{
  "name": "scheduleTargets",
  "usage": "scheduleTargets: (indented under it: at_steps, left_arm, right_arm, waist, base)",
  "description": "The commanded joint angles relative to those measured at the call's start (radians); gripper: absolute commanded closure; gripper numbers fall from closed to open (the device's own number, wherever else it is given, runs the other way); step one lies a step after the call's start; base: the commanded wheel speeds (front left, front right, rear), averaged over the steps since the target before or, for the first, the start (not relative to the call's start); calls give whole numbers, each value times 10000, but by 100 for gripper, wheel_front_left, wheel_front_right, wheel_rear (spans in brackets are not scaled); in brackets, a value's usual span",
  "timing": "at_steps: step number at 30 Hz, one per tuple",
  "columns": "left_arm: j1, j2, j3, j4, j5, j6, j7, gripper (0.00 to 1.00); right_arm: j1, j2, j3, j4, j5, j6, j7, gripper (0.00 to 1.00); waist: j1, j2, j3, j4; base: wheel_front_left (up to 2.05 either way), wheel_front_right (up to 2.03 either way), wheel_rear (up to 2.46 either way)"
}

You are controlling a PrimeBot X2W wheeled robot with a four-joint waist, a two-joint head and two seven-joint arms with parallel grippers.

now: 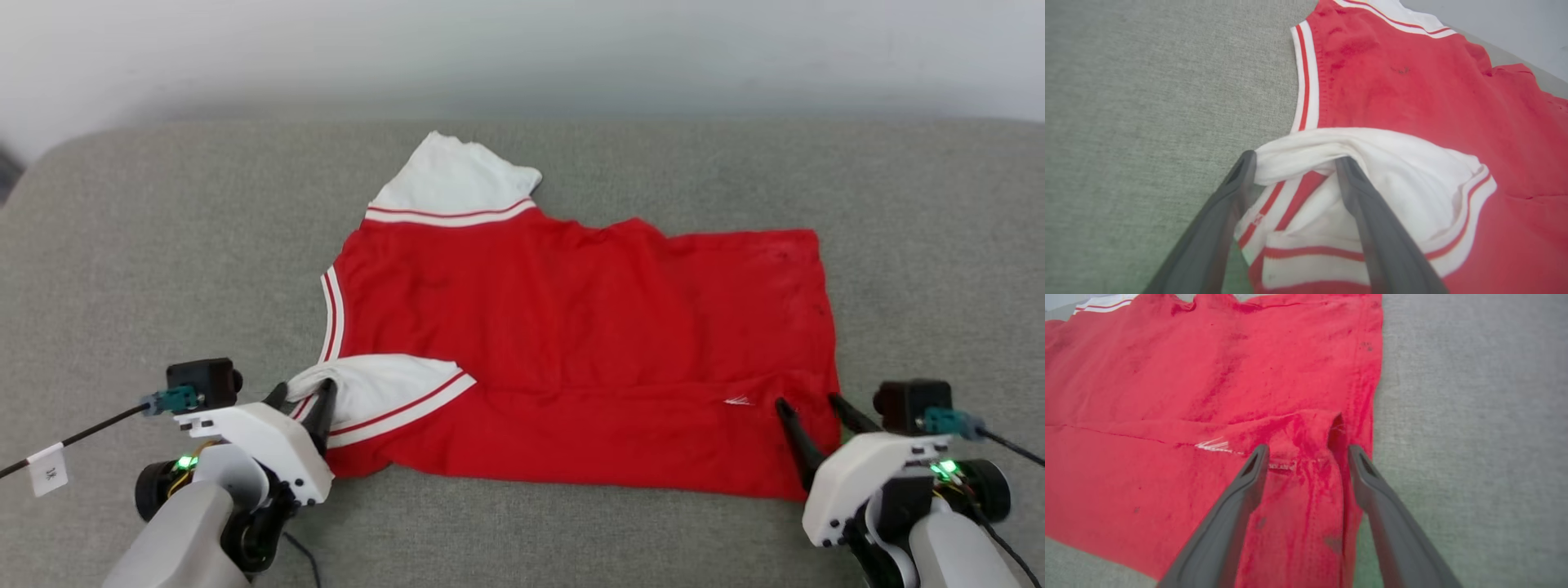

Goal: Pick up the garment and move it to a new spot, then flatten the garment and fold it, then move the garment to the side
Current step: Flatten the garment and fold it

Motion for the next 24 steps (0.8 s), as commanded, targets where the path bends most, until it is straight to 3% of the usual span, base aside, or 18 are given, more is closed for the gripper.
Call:
scheduleTargets:
  at_steps: [1,8,16,20,24]
  left_arm:
    - [107,137,-12,69,-27,-74,27,0]
    - [255,890,-292,-604,200,-206,721,0]
    - [478,2264,-858,-2009,30,-390,3395,0]
    - [676,2771,-970,-2552,-549,-313,5129,0]
    - [832,3128,-1025,-2681,-777,-117,5979,0]
  right_arm:
    - [220,-84,-10,-207,-85,-10,-381,0]
    - [1178,-52,-390,-1681,-219,-9,-1540,0]
    - [2120,349,-589,-3918,-671,-9,-1902,0]
    - [2337,567,-587,-4674,-807,-9,-1837,0]
    - [2392,740,-494,-5055,-814,-9,-1735,0]
  waist:
    - [-1,0,-373,-97]
    - [-1,0,-1099,-305]
    - [-1,0,-1110,-705]
    - [-1,0,-742,-867]
    - [-1,0,-302,-1036]
  base:
    - [0,0,0]
    - [0,0,0]
    - [0,0,0]
    - [0,0,0]
    - [0,0,0]
